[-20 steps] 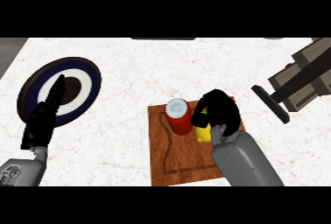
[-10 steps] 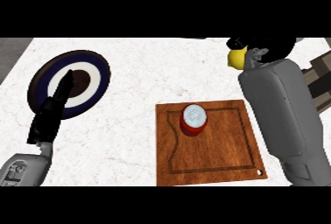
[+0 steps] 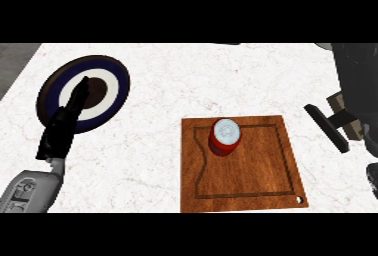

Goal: Pick the lemon from the cutting board and place it in the tiered basket

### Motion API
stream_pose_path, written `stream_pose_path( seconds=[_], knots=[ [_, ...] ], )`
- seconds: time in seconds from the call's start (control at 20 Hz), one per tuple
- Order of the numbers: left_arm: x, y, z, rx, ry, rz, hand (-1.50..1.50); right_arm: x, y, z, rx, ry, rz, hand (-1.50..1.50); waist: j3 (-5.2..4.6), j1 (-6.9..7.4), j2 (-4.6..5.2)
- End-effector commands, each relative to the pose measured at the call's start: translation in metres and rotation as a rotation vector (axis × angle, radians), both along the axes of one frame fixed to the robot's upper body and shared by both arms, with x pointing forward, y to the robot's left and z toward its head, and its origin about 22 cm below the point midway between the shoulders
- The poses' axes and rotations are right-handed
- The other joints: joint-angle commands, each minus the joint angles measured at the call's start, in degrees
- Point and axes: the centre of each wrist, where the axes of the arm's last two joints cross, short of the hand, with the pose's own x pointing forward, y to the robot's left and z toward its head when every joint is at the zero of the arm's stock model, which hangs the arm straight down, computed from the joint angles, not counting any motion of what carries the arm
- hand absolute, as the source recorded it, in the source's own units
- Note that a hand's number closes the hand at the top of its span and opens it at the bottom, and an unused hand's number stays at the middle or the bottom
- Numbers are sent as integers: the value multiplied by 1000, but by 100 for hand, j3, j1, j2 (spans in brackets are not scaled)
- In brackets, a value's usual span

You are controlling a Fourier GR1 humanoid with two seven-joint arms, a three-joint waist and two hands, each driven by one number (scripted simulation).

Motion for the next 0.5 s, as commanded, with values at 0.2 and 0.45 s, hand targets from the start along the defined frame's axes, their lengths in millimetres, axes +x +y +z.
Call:
stream_pose_path(
  seconds=[0.2,0.45],
  knots=[
    [-2,-2,-10,-16,30,1,0,3,7,82,35,89,-254,150,15,-89,-17],
    [1,4,-5,0,-3,25,0,8,-19,95,110,29,-205,150,32,-150,4]
  ],
)
